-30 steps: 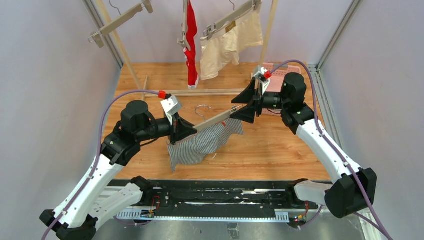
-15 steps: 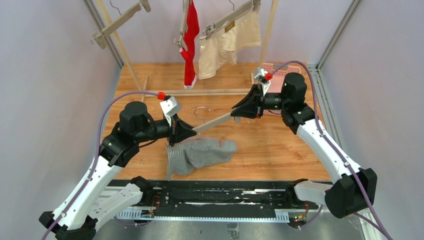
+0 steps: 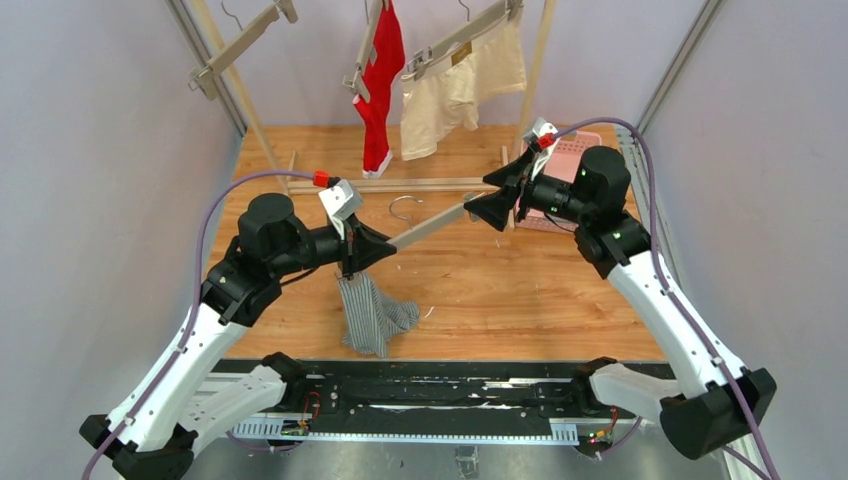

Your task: Remove the underwear clipped to the hanger

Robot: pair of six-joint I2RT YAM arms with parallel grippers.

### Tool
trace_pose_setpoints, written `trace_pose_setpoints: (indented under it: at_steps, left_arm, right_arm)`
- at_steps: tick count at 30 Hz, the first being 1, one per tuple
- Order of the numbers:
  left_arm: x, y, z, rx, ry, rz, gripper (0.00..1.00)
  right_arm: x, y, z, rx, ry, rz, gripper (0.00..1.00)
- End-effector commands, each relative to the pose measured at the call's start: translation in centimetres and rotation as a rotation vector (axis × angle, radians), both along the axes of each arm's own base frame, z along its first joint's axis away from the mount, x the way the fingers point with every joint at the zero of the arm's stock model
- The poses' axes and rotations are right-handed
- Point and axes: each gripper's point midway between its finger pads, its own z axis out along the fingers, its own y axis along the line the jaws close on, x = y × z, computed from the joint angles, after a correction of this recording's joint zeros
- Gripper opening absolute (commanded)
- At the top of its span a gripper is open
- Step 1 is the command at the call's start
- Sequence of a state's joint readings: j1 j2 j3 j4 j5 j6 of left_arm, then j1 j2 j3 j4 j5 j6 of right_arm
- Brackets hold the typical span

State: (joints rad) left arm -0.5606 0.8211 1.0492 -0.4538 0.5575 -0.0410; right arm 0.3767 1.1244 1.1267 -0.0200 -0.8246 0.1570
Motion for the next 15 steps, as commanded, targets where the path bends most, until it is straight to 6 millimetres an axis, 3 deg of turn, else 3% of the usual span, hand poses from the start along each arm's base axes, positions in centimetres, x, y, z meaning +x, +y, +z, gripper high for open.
trace_pose_setpoints:
  at_steps: [1, 4, 8, 15]
  left_arm:
    - [0.4, -0.2, 1.3, -0.029, -0.048, 0.015, 0.00]
    - [1.8, -0.2, 0.4, 0.010, -0.025, 0.056, 0.00]
    - [3.4, 0.0, -0.6, 0.081, -0.002, 0.103, 0.00]
    - [5.6, -0.4, -0.2, 0.096, -0.017, 0.153, 0.00]
  right_arm:
    - [3.0, -2.9, 1.8, -0.009, -0.062, -0.420, 0.77]
    - [3.4, -4.6, -0.1, -0.032, -0.052, -0.551, 0.77]
    - [2.4, -6.1, -2.5, -0.030, -0.014, -0.635, 0.78]
    - [0.9, -7.4, -3.5, 0.023, -0.038, -0.723, 0.78]
